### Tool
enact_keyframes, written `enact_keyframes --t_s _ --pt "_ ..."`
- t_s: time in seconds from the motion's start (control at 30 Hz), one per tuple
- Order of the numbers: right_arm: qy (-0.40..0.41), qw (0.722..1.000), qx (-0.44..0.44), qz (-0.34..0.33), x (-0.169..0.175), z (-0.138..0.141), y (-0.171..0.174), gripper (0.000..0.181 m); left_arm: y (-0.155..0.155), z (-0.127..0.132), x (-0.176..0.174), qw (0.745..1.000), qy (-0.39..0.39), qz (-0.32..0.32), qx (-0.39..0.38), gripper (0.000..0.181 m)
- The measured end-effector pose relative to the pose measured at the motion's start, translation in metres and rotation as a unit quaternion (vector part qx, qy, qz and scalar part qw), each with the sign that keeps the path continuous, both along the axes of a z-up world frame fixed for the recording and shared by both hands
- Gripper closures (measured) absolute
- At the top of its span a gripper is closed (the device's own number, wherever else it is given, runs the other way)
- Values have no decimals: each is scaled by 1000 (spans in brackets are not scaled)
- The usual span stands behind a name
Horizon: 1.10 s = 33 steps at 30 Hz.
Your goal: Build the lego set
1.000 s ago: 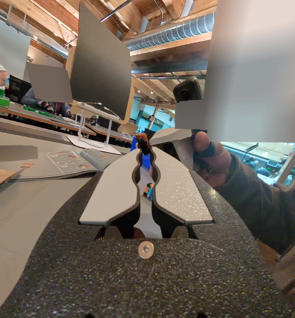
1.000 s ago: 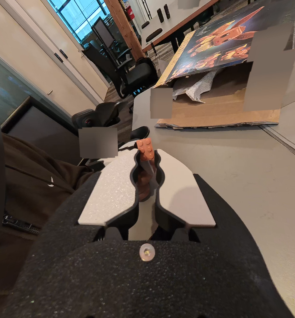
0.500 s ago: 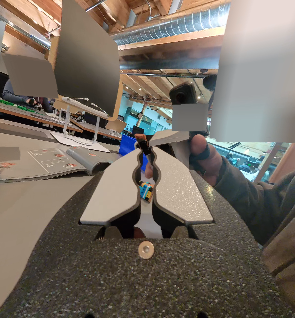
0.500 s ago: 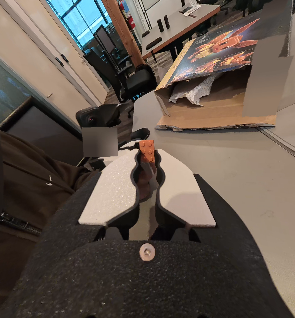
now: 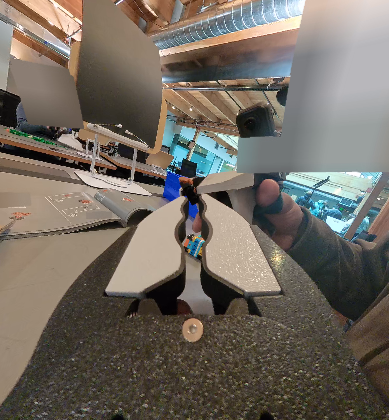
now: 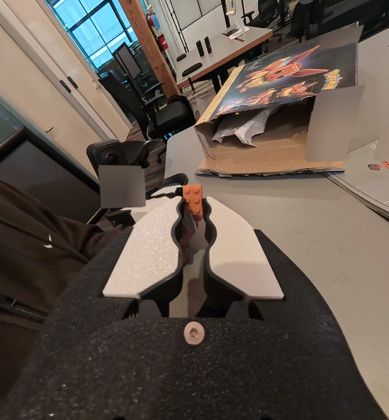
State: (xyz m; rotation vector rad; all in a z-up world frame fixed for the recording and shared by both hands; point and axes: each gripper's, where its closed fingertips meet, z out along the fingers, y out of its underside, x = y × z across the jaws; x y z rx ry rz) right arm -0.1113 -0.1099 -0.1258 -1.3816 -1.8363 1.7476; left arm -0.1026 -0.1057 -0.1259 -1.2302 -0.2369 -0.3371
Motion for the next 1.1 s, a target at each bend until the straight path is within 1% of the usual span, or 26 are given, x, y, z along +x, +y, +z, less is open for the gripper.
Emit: enact_keyframes --t_s 0.17,0.4,0.77,0.93,1.1 --pt "13 1000 12 -1 2 -2 2 167 2 -2 2 1000 4 -7 -13 173" --pt "56 997 58 -13 4 1 4 166 5 -4 8 999 17 -21 -26 173" --pt "37 998 -46 -14 7 4 2 167 3 0 10 999 0 -51 -1 173" --pt "32 998 -61 -7 8 6 1 167 0 2 9 997 -24 -71 18 173" --pt "29 998 -46 -9 8 3 -1 167 -1 2 6 996 -37 -74 20 173"
